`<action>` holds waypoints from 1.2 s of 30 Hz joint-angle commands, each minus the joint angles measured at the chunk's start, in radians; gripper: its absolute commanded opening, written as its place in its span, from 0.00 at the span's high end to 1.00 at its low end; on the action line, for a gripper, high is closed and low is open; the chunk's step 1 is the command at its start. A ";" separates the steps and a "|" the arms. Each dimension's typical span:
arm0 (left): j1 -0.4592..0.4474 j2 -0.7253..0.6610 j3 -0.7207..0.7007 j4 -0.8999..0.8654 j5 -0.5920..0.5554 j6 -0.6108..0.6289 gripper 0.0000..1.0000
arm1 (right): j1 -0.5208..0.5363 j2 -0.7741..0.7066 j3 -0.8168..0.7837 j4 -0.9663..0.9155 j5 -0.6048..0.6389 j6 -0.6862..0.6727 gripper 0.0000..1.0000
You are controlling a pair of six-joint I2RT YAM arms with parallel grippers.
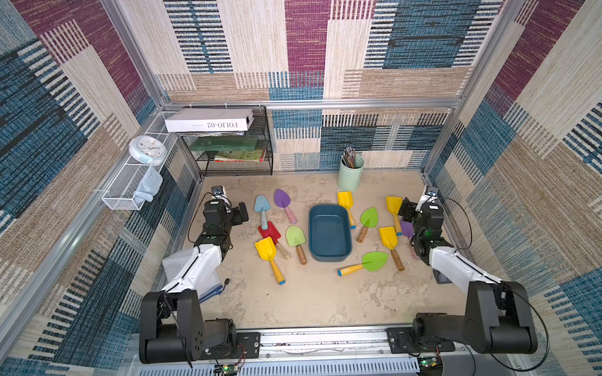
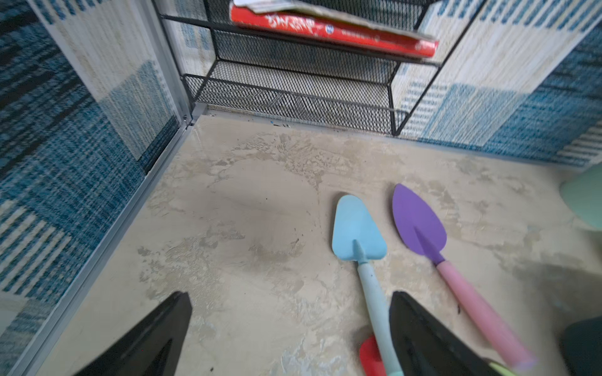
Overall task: Put the shovel into the storage box
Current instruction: Pick up the shovel from the center of the board.
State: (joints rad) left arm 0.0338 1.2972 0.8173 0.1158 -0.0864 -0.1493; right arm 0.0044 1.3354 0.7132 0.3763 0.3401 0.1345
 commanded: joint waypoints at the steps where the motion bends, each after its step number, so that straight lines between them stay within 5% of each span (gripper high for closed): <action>1: -0.029 -0.038 0.060 -0.278 -0.012 -0.116 0.00 | 0.000 0.065 0.145 -0.495 0.030 0.100 0.11; 6: -0.170 -0.083 0.168 -0.472 -0.044 -0.131 0.00 | 0.000 0.164 0.297 -0.782 -0.034 0.100 0.11; 11: -0.329 -0.113 0.233 -0.612 -0.124 -0.158 0.00 | -0.001 0.175 0.280 -0.788 -0.047 0.106 0.13; 22: -0.460 -0.113 0.242 -0.661 -0.094 -0.252 0.00 | -0.013 0.267 0.351 -0.877 -0.043 0.099 0.35; 27: -0.528 -0.099 0.251 -0.705 -0.101 -0.295 0.00 | -0.015 0.211 0.319 -0.952 0.027 0.106 0.34; 36: -0.614 -0.076 0.237 -0.747 -0.059 -0.376 0.00 | -0.054 0.215 0.305 -1.001 -0.076 0.039 0.32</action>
State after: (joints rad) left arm -0.5625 1.2144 1.0595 -0.6041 -0.1608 -0.4858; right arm -0.0357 1.5448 1.0172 -0.5941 0.3004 0.2039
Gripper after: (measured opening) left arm 0.997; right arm 0.685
